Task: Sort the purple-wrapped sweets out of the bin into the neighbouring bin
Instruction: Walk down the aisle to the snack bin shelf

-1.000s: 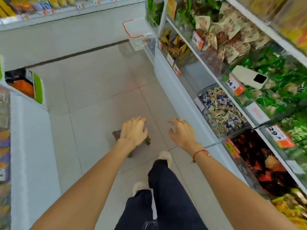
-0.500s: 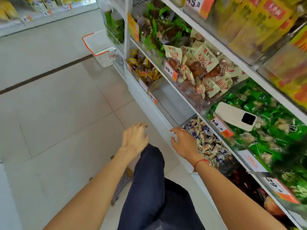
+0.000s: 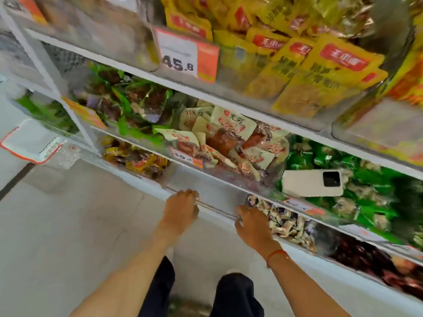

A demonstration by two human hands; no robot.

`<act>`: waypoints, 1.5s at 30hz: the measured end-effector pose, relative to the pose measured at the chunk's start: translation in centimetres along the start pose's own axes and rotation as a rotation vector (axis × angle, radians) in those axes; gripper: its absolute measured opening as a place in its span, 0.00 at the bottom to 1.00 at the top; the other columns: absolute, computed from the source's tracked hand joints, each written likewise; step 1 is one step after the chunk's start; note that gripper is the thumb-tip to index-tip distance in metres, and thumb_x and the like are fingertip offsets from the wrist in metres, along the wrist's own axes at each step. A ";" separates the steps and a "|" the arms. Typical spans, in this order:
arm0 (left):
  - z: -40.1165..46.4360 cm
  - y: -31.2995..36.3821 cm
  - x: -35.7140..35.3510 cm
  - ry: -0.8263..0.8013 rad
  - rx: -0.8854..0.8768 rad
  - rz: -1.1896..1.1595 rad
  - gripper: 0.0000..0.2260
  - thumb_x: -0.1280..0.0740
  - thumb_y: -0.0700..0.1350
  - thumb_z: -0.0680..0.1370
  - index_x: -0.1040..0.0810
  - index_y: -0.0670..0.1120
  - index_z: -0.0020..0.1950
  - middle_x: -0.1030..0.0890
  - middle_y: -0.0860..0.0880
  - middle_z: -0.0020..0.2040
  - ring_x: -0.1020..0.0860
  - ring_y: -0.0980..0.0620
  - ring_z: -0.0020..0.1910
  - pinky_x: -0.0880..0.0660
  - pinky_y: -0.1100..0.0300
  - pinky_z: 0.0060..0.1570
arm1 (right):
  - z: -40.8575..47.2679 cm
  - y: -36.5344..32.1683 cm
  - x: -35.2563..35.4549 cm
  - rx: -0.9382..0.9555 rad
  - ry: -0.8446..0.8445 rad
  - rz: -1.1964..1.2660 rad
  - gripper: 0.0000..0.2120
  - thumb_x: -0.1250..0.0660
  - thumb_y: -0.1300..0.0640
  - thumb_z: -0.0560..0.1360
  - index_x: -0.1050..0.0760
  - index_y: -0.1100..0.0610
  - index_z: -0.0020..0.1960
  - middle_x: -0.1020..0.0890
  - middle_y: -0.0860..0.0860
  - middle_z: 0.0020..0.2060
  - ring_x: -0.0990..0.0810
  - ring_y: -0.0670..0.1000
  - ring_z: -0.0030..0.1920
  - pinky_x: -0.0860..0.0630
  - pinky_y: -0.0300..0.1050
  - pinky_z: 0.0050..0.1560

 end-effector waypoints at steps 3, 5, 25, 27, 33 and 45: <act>2.8 -0.4 -2.1 -0.024 -0.088 0.036 0.17 0.41 0.44 0.79 0.29 0.50 0.68 0.25 0.50 0.63 0.27 0.50 0.62 0.29 0.56 0.56 | 1.9 0.2 -2.9 -0.041 0.007 0.011 0.18 0.39 0.56 0.78 0.28 0.53 0.67 0.22 0.53 0.62 0.25 0.54 0.62 0.28 0.47 0.63; 4.4 -0.3 -4.5 -0.023 -0.156 0.065 0.17 0.40 0.44 0.78 0.29 0.50 0.68 0.25 0.51 0.63 0.27 0.50 0.62 0.29 0.56 0.57 | 3.1 1.0 -5.2 -0.057 0.020 0.017 0.17 0.39 0.56 0.79 0.28 0.52 0.68 0.23 0.51 0.63 0.25 0.52 0.62 0.28 0.46 0.63; 12.1 0.1 -26.9 0.903 -0.870 -0.036 0.10 0.37 0.52 0.78 0.20 0.49 0.52 0.18 0.53 0.46 0.23 0.51 0.43 0.30 0.56 0.47 | 7.7 14.5 -19.8 0.353 0.831 -0.156 0.12 0.39 0.51 0.78 0.19 0.54 0.53 0.35 0.50 0.74 0.21 0.54 0.53 0.22 0.50 0.48; 12.1 0.1 -27.2 0.958 -0.878 0.051 0.11 0.35 0.53 0.78 0.19 0.49 0.52 0.19 0.53 0.42 0.23 0.49 0.40 0.31 0.55 0.41 | 7.5 14.3 -19.8 0.373 0.873 -0.190 0.12 0.40 0.51 0.79 0.19 0.54 0.52 0.35 0.50 0.74 0.21 0.54 0.51 0.22 0.49 0.47; 11.9 -0.1 -27.0 1.016 -0.835 0.154 0.14 0.39 0.56 0.78 0.20 0.48 0.49 0.22 0.52 0.38 0.23 0.49 0.38 0.34 0.56 0.39 | 7.0 13.5 -19.7 0.403 0.883 -0.245 0.12 0.40 0.52 0.79 0.21 0.54 0.55 0.34 0.50 0.73 0.21 0.53 0.54 0.21 0.47 0.45; 9.4 4.4 -27.3 0.973 -0.853 -0.084 0.15 0.28 0.50 0.74 0.23 0.48 0.58 0.20 0.52 0.53 0.23 0.52 0.52 0.25 0.58 0.48 | -3.4 21.4 -18.5 0.095 1.044 -0.406 0.20 0.27 0.59 0.71 0.24 0.54 0.62 0.21 0.51 0.58 0.21 0.56 0.55 0.23 0.48 0.51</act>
Point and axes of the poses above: each hand's wrist, its own z-axis towards the middle knuckle, its own x-axis out of the back of the hand, y = z × x, the point moved 5 cm from there along z, towards the middle knuckle
